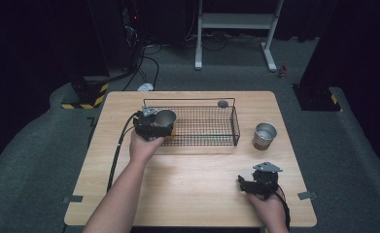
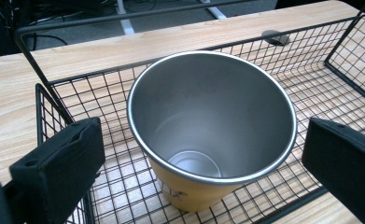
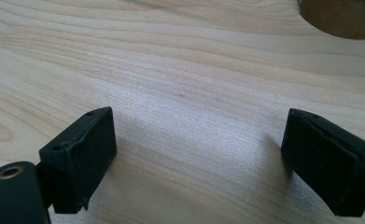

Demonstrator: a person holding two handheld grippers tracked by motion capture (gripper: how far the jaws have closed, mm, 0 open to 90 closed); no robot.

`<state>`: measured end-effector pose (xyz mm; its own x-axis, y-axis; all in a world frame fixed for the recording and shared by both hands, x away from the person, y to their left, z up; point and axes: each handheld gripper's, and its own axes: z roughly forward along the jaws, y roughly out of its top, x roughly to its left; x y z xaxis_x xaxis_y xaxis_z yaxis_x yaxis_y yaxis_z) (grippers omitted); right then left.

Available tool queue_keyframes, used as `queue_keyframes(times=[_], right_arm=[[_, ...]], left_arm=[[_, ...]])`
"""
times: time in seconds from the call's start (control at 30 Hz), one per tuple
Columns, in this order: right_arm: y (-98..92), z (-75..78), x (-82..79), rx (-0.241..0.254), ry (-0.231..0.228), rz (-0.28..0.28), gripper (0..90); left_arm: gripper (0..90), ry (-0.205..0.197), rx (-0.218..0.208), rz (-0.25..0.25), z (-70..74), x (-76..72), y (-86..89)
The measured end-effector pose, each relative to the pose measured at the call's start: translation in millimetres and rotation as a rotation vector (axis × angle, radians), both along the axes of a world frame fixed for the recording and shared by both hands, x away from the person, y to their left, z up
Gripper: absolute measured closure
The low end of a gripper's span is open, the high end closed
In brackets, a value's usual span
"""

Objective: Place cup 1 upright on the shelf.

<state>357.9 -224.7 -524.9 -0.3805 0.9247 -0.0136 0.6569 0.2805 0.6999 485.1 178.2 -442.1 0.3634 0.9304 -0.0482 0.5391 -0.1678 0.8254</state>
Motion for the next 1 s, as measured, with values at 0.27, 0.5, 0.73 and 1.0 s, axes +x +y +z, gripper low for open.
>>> queue_keyframes(times=[0.27,0.5,0.73,1.0], right_arm=[[0.1,-0.1,0.0,0.002,0.000,0.000,10.1],[0.1,0.0,0.0,0.001,0.001,0.000,10.1],[0.0,-0.1,0.0,0.001,-0.001,0.000,10.1],[0.1,0.0,0.0,0.001,0.000,-0.001,10.1]], left_arm=[[0.0,-0.012,-0.006,-0.001,2.4,-8.9,3.5],[0.0,-0.013,-0.016,0.001,5.1,-13.3,6.4],[0.0,-0.006,-0.023,0.003,3.1,-19.0,12.5],[0.0,-0.013,-0.033,-0.005,1.7,-29.1,16.4]])
